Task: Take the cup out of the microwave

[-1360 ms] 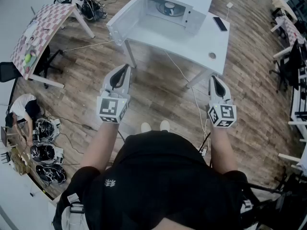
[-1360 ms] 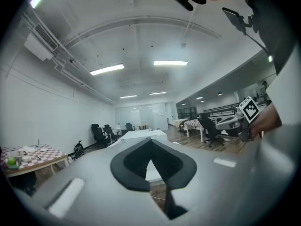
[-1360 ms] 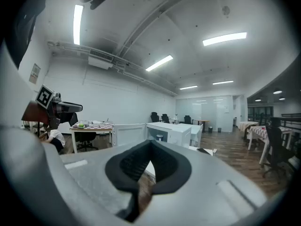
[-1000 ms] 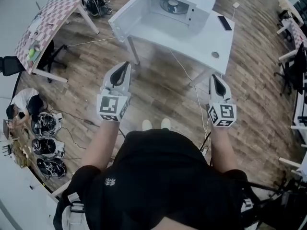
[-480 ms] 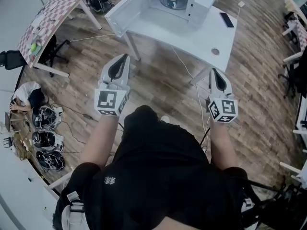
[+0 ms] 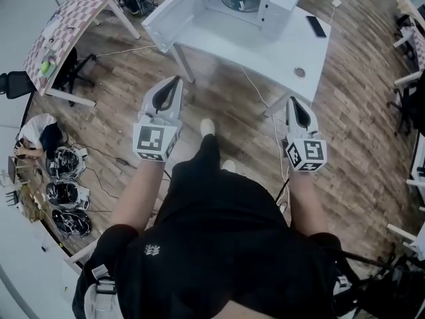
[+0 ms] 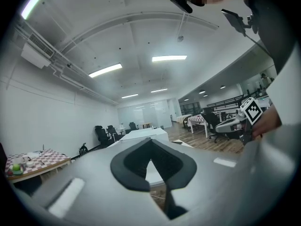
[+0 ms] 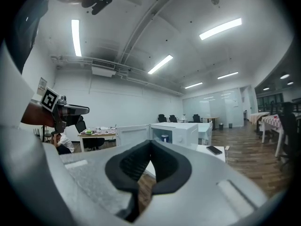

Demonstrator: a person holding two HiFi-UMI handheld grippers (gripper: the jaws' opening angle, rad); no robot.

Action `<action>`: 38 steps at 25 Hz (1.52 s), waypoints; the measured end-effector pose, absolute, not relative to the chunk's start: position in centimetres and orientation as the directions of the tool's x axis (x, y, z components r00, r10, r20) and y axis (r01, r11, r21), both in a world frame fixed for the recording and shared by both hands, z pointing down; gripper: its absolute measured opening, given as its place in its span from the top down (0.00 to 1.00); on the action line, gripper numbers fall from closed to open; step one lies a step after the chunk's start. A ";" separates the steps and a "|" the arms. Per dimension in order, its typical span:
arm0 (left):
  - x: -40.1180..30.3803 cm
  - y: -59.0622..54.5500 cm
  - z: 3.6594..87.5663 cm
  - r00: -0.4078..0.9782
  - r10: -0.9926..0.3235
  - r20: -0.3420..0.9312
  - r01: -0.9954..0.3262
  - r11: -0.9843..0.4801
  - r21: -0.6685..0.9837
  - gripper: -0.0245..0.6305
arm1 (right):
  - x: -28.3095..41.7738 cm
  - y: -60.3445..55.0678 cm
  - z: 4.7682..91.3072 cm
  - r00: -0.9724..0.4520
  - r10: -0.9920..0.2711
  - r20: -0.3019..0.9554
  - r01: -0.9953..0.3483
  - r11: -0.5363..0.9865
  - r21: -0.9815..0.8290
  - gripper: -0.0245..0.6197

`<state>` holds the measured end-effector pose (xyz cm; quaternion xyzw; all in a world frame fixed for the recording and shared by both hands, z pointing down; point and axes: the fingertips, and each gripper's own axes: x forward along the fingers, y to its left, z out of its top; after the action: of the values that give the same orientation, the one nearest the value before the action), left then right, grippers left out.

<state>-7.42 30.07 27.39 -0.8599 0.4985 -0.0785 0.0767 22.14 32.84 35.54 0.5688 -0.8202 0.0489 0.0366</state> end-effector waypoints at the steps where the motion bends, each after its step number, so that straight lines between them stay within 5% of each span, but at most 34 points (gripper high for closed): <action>1: -7.4 29.6 27.5 0.494 -0.868 0.059 -0.844 -0.494 -0.207 0.96 | 22.1 32.4 35.4 -0.349 -0.930 0.113 -0.937 0.347 -0.035 0.96; 38: -11.2 2.3 28.0 0.588 -0.808 0.037 -0.800 -0.588 -0.121 0.96 | 14.7 8.0 35.4 -0.306 -0.932 0.194 -0.951 0.310 -0.010 0.96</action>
<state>-11.18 2.26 28.03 -0.8900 0.4516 -0.0441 0.0454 14.70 7.99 35.41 0.5840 -0.8058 0.0612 0.0762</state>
